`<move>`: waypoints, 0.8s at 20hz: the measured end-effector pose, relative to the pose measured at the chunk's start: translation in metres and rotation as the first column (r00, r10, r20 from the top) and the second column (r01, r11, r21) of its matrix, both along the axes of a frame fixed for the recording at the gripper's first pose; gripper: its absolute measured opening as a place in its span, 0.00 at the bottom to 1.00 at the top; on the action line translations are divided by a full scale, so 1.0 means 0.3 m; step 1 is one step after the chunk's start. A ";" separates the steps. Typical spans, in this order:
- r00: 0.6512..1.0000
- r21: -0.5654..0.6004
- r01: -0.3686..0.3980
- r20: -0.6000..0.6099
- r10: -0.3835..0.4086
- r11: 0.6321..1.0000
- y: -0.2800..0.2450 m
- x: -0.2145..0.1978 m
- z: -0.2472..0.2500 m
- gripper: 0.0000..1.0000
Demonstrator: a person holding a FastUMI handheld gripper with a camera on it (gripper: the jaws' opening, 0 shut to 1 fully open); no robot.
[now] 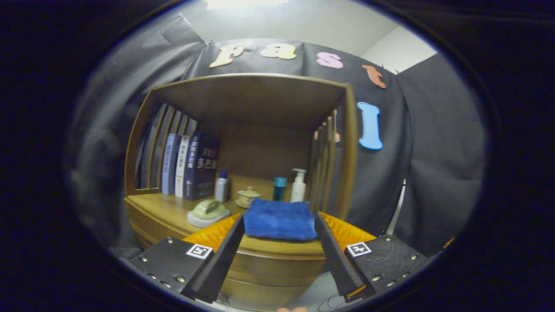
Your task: Pull open the drawer, take out the items inside it, and place them on the countertop above the cabinet.
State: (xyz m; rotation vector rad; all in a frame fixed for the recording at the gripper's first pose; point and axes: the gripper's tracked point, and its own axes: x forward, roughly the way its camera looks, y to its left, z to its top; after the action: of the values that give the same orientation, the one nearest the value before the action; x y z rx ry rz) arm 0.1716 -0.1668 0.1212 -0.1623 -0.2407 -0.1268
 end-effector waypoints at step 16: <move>0.995 0.187 0.011 -0.098 0.008 0.982 -0.552 -0.383 -0.346 0.99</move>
State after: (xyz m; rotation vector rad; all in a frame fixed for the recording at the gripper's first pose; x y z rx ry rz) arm 0.0567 -0.3323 0.0175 0.0186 -0.1290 -0.1416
